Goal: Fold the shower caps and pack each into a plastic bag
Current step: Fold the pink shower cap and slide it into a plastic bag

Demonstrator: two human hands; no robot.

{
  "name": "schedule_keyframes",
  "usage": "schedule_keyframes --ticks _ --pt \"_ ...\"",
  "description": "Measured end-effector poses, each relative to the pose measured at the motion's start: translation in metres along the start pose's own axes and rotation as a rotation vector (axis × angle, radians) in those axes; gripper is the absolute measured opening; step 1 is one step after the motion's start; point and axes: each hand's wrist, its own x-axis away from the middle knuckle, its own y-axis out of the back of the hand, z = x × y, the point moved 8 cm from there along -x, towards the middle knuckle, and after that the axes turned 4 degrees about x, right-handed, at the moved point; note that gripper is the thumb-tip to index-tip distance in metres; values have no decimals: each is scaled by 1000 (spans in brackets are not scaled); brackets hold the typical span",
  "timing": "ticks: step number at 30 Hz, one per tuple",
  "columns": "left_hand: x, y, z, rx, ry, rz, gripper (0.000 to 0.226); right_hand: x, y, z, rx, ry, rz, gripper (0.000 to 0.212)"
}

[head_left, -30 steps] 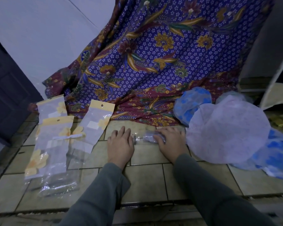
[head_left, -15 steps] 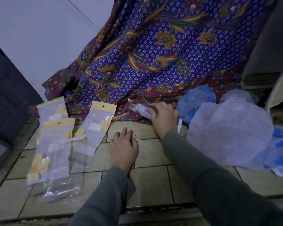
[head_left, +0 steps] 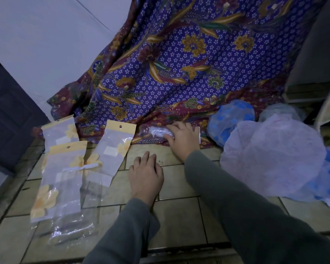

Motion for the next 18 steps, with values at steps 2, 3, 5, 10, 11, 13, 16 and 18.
schedule_keyframes --ticks 2,3,5,10,11,13,16,18 --pt "-1 -1 -3 -12 16 23 40 16 16 -6 -77 -18 -21 36" --pt "-2 -1 -7 -11 33 38 42 26 25 -11 -108 -32 -35 34" --pt "-4 1 -19 19 56 47 44 49 47 -24 -162 -48 -121 29" --pt "-1 3 -106 288 -355 3 39 103 96 -64 -135 -22 -318 20" --pt "5 2 -127 356 -482 26 37 114 108 -72 -141 5 -389 18" --pt "19 1 -161 452 -674 103 35 142 130 -82 -138 99 -549 18" --pt "34 -1 -189 558 -825 207 40 187 144 -92 -25 168 -682 19" --pt "39 -8 -198 566 -880 238 42 201 133 -118 32 10 -616 31"
